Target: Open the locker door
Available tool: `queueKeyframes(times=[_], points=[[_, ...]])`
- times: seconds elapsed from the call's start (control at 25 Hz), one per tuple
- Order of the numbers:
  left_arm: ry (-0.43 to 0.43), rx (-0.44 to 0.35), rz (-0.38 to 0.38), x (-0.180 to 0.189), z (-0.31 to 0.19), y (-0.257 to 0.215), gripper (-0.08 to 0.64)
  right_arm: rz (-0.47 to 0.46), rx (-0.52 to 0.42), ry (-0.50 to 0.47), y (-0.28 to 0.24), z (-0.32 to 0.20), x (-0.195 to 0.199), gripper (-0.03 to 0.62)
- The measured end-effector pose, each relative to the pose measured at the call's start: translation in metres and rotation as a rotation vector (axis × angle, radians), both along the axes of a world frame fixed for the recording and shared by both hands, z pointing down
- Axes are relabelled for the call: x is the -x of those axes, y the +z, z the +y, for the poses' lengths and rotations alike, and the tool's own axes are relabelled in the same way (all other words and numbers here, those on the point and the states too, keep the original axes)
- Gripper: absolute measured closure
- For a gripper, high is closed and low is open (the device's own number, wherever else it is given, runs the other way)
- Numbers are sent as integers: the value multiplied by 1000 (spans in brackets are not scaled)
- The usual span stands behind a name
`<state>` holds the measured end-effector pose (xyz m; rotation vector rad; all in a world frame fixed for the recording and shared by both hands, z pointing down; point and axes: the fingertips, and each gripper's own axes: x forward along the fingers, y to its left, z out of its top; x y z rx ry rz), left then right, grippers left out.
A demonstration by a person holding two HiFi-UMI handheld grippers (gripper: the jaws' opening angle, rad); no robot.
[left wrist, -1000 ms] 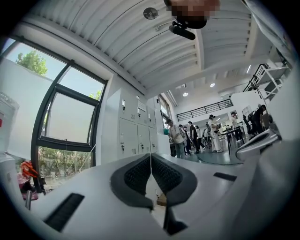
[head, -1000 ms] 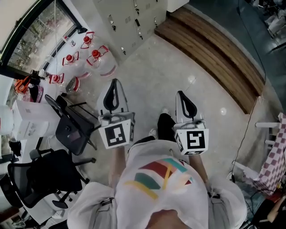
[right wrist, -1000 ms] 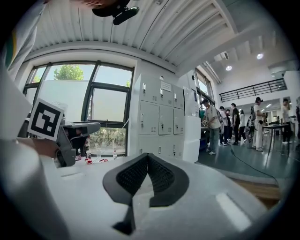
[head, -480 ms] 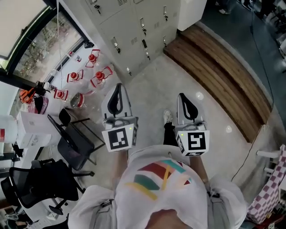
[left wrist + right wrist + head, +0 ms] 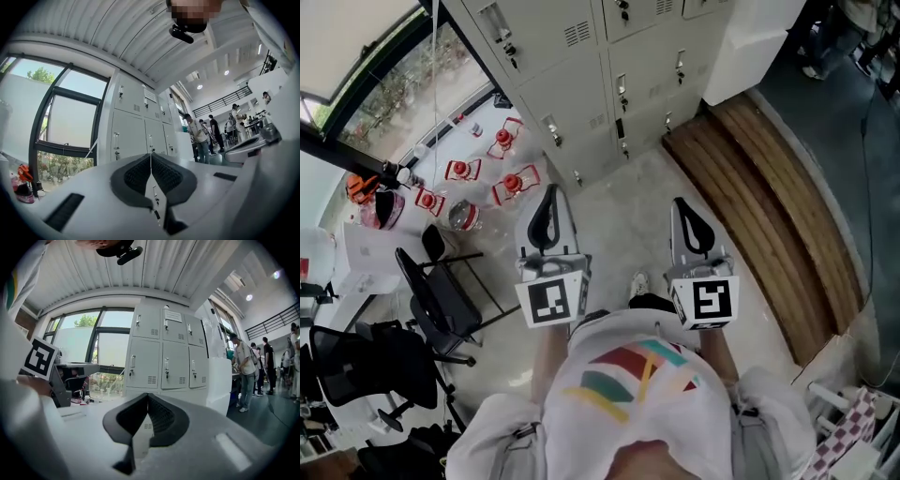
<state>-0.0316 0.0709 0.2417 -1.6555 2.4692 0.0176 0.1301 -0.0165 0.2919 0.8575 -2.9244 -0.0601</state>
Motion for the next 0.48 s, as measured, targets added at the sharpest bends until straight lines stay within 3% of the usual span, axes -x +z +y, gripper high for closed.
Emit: queueKeyframes(times=[0.48], points=[[-49, 116, -5, 28, -64, 16, 543, -24, 31, -97, 6, -75, 52, 588]])
